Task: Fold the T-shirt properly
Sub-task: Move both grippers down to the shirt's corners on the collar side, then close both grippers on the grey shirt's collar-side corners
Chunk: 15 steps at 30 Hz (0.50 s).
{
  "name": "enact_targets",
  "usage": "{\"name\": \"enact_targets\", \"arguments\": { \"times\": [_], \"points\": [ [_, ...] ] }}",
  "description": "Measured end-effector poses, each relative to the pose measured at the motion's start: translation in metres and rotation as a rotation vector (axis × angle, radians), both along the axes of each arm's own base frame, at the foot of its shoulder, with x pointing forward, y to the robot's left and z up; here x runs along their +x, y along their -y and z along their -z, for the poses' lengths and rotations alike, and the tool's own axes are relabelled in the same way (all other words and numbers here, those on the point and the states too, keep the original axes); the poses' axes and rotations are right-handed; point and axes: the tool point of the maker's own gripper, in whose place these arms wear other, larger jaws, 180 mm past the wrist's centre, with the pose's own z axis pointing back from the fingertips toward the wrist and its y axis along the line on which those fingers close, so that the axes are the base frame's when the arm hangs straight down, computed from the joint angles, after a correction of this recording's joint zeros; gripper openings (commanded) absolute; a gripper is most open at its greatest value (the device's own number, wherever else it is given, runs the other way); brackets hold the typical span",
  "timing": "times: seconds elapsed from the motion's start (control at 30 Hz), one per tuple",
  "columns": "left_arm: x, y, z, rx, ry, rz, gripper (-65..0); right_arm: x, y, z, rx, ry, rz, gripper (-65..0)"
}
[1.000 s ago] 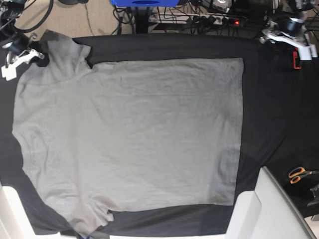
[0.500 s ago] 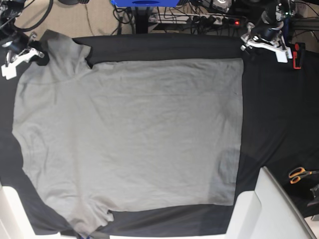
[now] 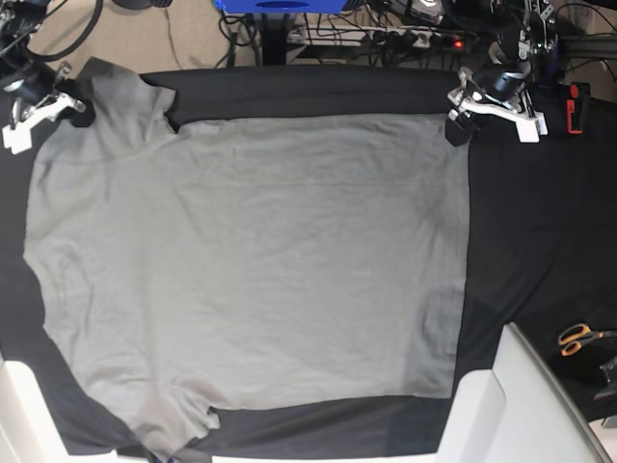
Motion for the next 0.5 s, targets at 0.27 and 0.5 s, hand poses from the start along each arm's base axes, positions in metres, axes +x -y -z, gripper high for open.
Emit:
{"name": "enact_targets", "arguments": {
  "times": [0.27, 0.5],
  "points": [
    [0.002, 0.016, 0.002, -0.022, 0.004, 0.037, -36.9, 0.0, 0.0, 0.0, 0.0, -0.001, -0.001, -64.7],
    [-0.004, 0.028, 0.01, -0.043, -0.033, 0.062, -65.0, 0.0, 0.0, 0.0, -0.001, 0.0, -0.002, -64.7]
  ]
}}
